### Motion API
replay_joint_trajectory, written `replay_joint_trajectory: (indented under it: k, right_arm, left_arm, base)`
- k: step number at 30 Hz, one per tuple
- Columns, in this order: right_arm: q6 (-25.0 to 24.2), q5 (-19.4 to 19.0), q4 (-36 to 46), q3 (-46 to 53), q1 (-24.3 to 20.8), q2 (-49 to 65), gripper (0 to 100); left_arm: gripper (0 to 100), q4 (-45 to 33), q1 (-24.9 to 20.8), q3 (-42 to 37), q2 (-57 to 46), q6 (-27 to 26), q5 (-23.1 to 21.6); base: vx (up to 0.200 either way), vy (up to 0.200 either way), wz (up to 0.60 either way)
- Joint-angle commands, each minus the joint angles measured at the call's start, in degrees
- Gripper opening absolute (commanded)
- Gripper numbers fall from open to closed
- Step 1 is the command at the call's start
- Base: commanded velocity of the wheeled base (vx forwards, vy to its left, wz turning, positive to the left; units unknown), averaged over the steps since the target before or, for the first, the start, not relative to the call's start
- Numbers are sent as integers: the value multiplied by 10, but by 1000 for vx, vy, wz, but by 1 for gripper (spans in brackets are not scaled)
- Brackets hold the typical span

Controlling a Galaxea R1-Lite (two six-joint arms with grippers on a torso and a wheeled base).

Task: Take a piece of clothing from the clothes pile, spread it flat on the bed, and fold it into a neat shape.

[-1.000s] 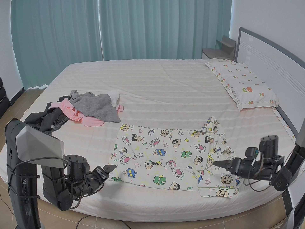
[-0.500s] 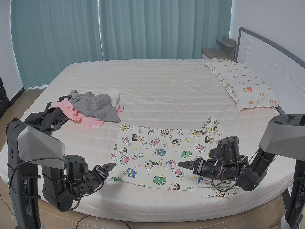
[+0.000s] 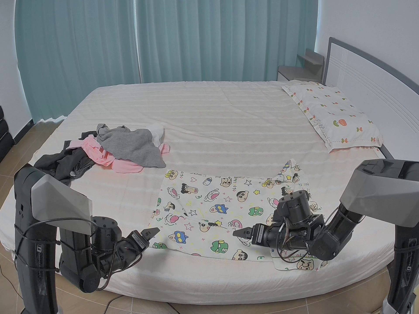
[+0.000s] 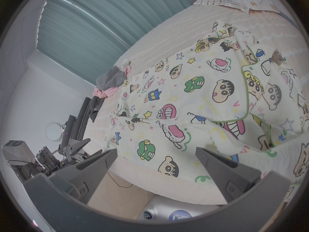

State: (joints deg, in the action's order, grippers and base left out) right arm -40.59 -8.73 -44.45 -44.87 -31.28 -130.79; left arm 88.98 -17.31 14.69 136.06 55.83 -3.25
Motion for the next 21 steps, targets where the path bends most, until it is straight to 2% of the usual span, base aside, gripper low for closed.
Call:
replay_joint_trajectory:
  k: [1,5,8,21]
  right_arm:
    - [15,29,44,-59,2,-27,100]
    - [49,78,74,-88,2,-48,100]
    - [54,112,91,-119,1,-68,100]
    - [53,151,96,-176,8,-92,100]
  left_arm:
    - [100,10,0,1,3,0,0]
    - [100,10,0,0,3,0,0]
    - [100,10,0,1,2,0,0]
    - [100,10,0,2,2,1,0]
  base:
    - [0,0,0]
    - [0,0,0]
    - [0,0,0]
    - [0,0,0]
